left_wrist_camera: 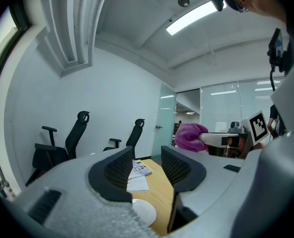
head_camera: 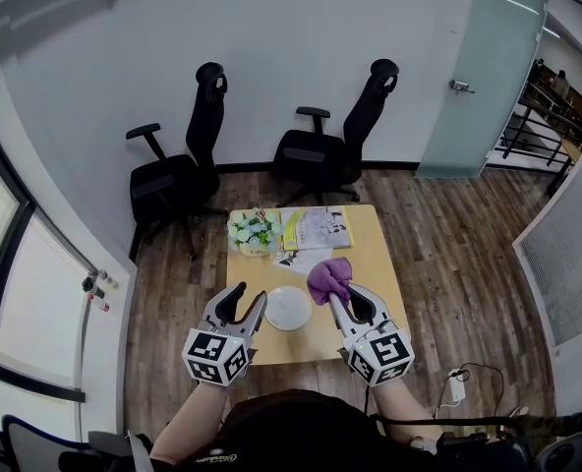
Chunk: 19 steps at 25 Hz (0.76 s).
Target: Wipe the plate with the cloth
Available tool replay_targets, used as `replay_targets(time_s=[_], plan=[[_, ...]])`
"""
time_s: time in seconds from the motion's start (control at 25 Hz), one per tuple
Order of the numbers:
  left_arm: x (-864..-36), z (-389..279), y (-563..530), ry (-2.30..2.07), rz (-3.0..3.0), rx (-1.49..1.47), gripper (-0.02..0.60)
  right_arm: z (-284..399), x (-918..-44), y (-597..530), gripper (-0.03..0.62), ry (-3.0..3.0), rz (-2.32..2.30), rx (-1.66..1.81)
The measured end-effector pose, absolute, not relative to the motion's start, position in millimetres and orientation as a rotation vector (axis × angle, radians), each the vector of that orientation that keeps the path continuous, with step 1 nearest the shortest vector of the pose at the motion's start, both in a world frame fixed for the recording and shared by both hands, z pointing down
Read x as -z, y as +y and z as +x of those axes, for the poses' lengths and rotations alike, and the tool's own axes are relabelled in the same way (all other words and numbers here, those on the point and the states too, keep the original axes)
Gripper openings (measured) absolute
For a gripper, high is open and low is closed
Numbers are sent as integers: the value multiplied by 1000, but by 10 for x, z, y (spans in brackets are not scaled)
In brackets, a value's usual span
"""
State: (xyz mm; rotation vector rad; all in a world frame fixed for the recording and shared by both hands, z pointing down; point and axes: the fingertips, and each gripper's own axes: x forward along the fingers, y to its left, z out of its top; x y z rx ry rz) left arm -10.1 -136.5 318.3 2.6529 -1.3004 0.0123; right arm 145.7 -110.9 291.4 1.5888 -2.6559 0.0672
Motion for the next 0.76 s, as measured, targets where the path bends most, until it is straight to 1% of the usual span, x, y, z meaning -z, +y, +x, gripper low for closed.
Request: replay_targets(time_s=[0.76], plan=[[-3261,-124,-1443,-1302,2633,-17,181,1431,-2975,-1186,77,-2653,1578,-79]])
